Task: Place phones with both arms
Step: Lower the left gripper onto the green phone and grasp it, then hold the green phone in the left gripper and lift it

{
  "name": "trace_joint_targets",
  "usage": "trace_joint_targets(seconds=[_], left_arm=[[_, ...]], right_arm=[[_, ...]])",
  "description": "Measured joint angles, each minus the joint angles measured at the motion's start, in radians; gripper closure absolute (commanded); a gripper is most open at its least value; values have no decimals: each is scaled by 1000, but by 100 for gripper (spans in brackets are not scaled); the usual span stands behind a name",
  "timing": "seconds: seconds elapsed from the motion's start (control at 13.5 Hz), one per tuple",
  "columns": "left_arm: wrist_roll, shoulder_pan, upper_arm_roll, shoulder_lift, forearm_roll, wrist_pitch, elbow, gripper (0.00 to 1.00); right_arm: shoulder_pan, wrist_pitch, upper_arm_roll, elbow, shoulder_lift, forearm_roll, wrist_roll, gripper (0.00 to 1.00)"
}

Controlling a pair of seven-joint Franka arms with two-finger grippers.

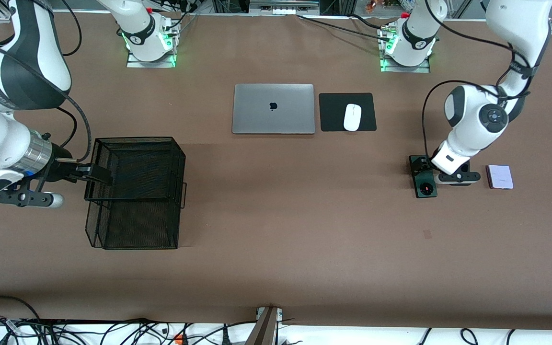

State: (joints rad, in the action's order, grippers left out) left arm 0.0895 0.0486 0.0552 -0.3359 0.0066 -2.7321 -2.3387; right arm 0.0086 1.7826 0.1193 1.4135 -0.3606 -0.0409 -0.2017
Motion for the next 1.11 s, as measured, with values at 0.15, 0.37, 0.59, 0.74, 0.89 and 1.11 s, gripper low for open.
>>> trace_joint_targets(seconds=[0.15,0.37,0.59,0.74,0.89,1.11], left_arm=[[17,-1,0,-30,0,-23,0,0],[20,-1,0,-53,0,-39,0,0],[20,-6,0,-64,0,-52,0,0],[17,-6,0,-66,5,-53,0,0],[17,-6,0,-72,25,-55,-1,0],[15,-6,-1,-86,32,-68,-1,0]], right_arm=[[0,0,0,0,0,0,0,0],[0,0,0,0,0,0,0,0],[0,0,0,0,0,0,0,0],[0,0,0,0,0,0,0,0],[0,0,0,0,0,0,0,0],[0,0,0,0,0,0,0,0]])
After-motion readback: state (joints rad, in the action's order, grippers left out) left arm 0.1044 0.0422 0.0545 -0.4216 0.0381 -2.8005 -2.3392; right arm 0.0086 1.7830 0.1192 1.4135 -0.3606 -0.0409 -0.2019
